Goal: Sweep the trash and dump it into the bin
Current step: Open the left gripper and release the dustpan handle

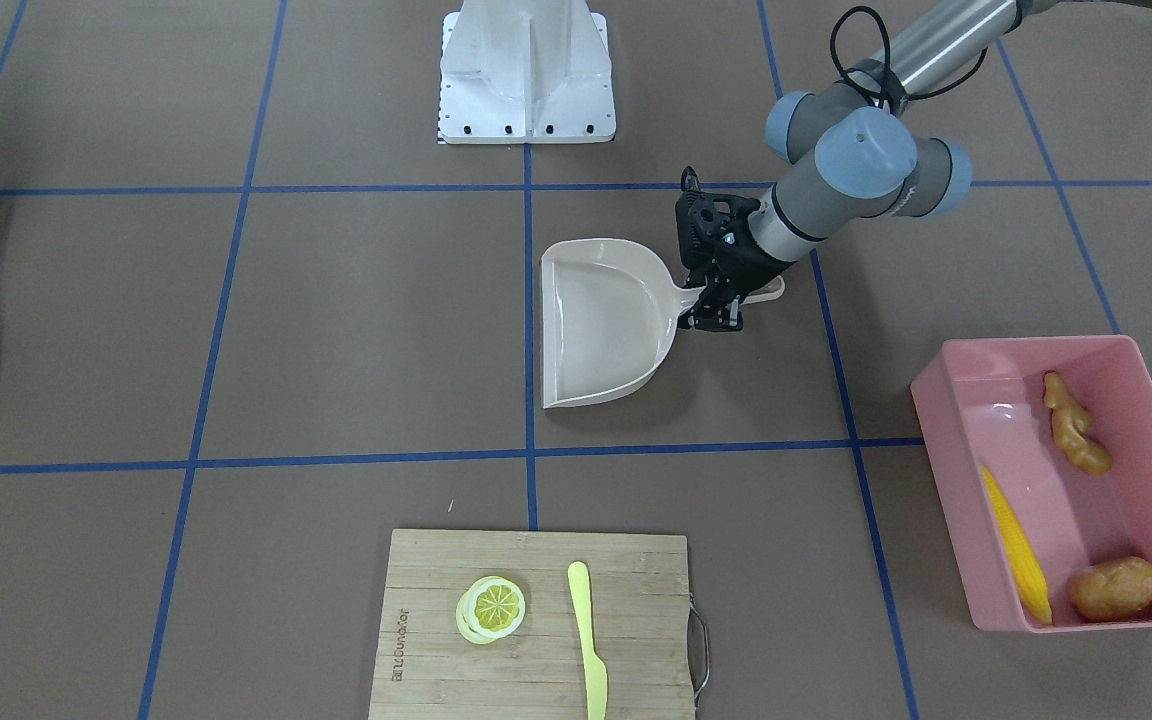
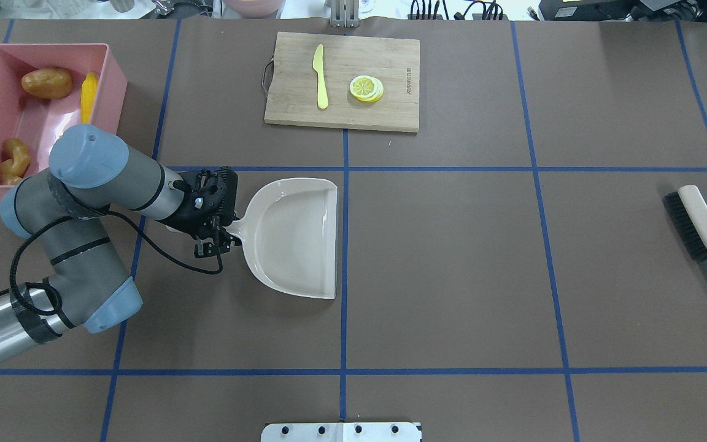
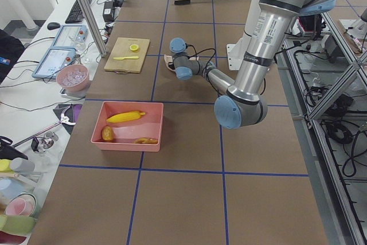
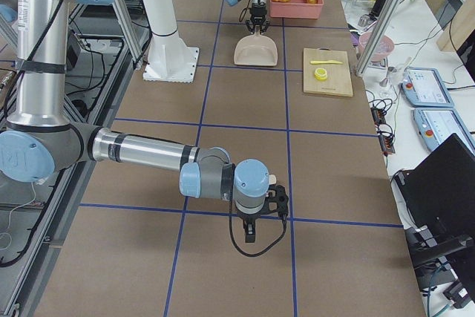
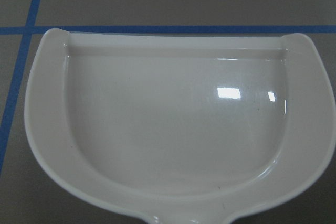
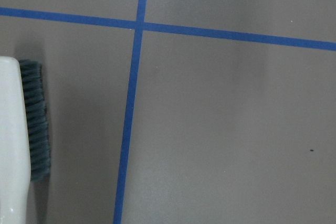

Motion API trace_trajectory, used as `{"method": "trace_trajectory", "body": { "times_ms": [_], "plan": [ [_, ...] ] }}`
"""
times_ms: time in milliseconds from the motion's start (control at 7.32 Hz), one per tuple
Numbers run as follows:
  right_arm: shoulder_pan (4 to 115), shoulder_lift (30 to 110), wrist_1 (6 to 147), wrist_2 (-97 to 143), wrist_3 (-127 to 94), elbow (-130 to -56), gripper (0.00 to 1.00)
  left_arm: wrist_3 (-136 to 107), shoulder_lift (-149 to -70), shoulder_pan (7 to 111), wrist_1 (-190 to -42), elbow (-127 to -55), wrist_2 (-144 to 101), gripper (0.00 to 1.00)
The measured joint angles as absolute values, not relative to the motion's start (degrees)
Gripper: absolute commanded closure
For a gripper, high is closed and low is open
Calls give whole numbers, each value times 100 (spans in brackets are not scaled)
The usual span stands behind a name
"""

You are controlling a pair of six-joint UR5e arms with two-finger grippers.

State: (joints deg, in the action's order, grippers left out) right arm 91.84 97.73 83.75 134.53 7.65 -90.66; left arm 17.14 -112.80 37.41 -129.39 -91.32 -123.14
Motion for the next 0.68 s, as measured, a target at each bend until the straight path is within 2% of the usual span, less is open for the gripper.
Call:
{"method": "trace_trajectory", "body": {
  "times_ms": [137, 410, 546, 683],
  "plan": [
    [9184, 9778, 8367, 13460, 736, -9051, 0, 1712, -11283, 3732, -12944, -9117, -12293, 58],
    [9185, 9782, 8360, 13464, 724, -9029, 0, 1686, -11285, 3728, -12935, -9093, -12275, 39],
    [9185, 9782, 8359, 13465, 727, -9023, 0, 1676, -11285, 3727, -12935, -9092, -12276, 26],
    [9185, 9782, 8359, 13465, 728, -9020, 0, 1672, -11284, 3727, -12936, -9101, -12277, 3]
  ]
}}
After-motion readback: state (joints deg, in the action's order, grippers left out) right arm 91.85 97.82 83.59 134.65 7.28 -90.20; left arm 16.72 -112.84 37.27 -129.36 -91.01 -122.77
